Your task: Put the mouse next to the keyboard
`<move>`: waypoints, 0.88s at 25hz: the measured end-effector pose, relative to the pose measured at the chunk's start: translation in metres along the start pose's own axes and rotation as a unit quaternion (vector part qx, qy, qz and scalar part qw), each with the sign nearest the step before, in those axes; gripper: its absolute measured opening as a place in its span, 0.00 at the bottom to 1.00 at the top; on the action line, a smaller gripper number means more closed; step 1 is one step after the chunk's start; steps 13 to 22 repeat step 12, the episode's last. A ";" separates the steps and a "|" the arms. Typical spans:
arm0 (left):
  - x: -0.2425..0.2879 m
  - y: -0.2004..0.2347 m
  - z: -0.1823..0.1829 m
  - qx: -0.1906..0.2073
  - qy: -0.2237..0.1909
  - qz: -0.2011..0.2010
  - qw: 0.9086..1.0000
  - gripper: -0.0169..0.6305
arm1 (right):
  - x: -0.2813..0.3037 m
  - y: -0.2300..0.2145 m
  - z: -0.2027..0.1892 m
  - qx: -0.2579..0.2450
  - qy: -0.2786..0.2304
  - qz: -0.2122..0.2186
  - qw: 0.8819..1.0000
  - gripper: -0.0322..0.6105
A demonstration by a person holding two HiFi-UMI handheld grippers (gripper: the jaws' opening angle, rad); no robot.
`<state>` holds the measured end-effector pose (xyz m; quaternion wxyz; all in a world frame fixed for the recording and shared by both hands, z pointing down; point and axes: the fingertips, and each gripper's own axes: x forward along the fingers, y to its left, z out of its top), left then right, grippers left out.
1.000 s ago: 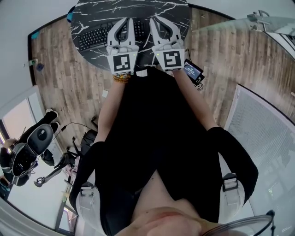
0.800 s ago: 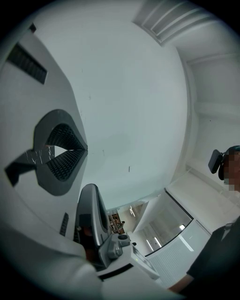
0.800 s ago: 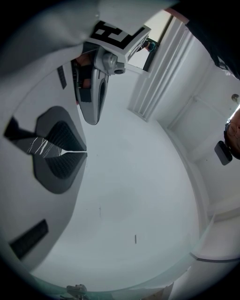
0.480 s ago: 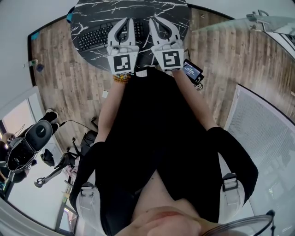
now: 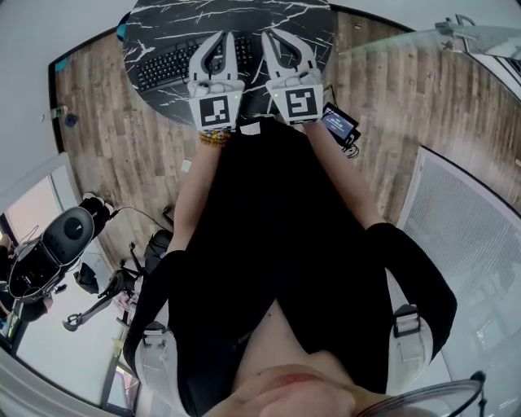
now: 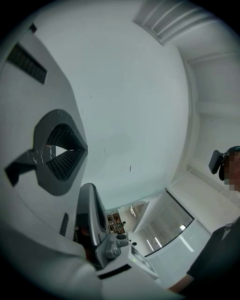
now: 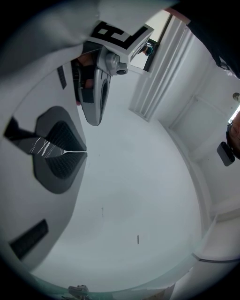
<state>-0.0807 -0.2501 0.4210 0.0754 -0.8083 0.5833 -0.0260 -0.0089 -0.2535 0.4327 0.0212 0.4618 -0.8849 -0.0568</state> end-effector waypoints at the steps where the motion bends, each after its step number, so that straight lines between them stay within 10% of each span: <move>1: 0.000 0.000 0.000 -0.001 0.000 0.000 1.000 0.05 | 0.000 0.000 0.000 0.001 0.000 0.000 1.000 0.10; 22: -0.001 0.001 -0.002 -0.002 0.004 0.000 1.000 0.05 | 0.001 0.003 -0.004 0.003 0.010 0.010 1.000 0.10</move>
